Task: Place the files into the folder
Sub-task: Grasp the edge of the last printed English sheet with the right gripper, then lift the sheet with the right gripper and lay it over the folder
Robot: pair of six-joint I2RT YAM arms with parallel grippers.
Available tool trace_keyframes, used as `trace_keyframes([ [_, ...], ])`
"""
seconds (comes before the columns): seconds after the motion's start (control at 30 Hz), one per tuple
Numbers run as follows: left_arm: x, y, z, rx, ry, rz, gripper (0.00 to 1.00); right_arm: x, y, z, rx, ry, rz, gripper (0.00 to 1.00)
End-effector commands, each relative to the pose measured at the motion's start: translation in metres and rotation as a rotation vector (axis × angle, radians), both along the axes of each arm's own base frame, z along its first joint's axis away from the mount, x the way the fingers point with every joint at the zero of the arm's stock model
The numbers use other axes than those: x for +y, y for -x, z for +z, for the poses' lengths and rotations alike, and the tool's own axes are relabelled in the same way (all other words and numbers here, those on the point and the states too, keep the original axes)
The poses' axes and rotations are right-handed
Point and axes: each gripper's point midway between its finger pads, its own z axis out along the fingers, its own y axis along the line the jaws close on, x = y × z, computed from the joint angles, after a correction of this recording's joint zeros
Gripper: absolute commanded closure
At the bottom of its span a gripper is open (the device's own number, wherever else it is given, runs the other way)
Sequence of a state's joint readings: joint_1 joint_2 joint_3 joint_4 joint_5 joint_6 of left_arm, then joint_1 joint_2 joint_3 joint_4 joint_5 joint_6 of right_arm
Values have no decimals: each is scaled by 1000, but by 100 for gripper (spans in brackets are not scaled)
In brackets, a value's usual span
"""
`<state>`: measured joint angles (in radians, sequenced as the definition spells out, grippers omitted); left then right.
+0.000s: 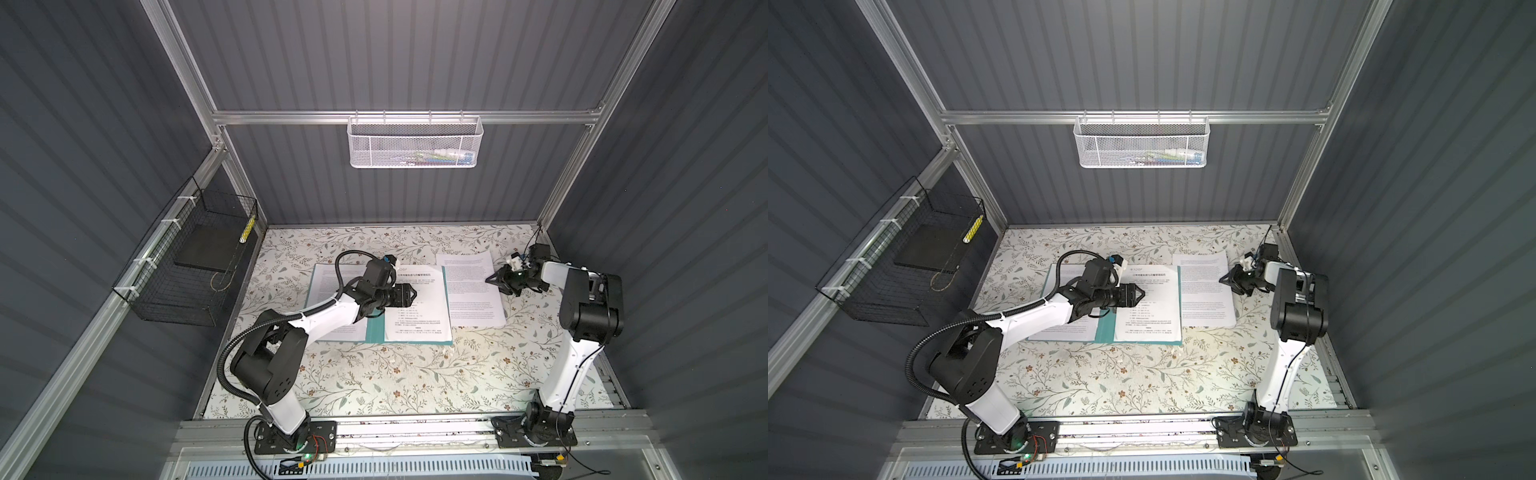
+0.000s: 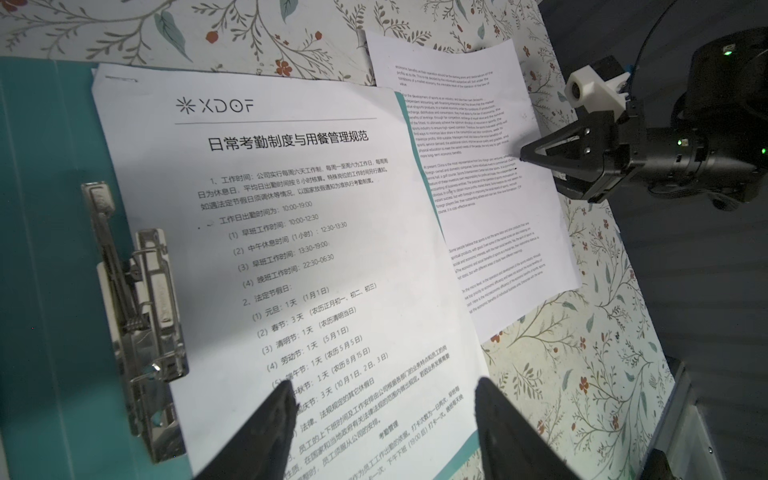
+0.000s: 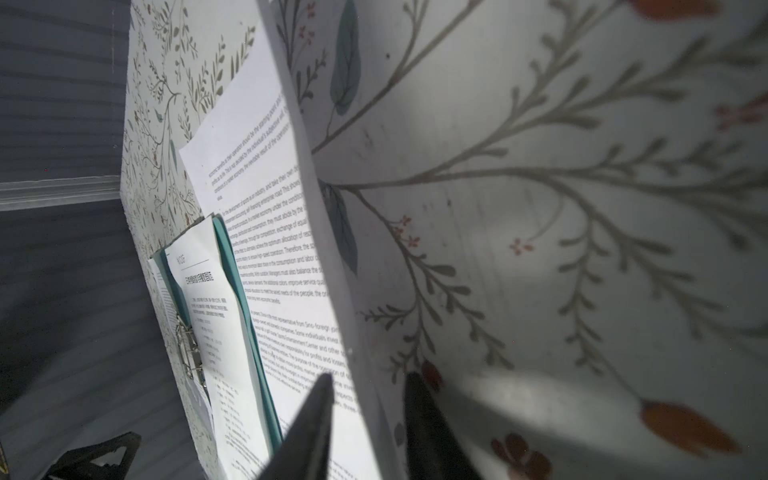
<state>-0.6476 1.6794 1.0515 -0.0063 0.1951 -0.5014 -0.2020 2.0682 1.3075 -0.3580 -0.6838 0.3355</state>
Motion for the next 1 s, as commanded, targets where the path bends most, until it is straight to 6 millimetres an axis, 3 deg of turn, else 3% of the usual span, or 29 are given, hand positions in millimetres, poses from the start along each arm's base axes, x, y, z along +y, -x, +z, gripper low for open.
trace_keyframes([
  [0.0,1,3,12,-16,-6,-3,31,-5,3,6,10,32,-21,95],
  [0.07,5,2,16,-29,-25,6,31,-8,5,16,-9,71,-31,100],
  [0.23,19,0,25,-71,-73,42,31,-18,21,51,-36,229,-68,100],
  [0.43,42,-1,26,-72,-119,122,31,-33,42,128,-147,496,-131,100],
  [0.6,81,-9,22,-40,-123,220,30,-30,62,202,-262,720,-158,100],
  [0.7,101,-12,29,-57,-131,258,30,-3,71,233,-351,705,-135,100],
  [0.8,119,-13,34,-79,-147,295,30,43,76,250,-407,611,-66,100],
  [0.97,126,-13,38,-85,-159,308,30,131,75,255,-455,383,63,100],
])
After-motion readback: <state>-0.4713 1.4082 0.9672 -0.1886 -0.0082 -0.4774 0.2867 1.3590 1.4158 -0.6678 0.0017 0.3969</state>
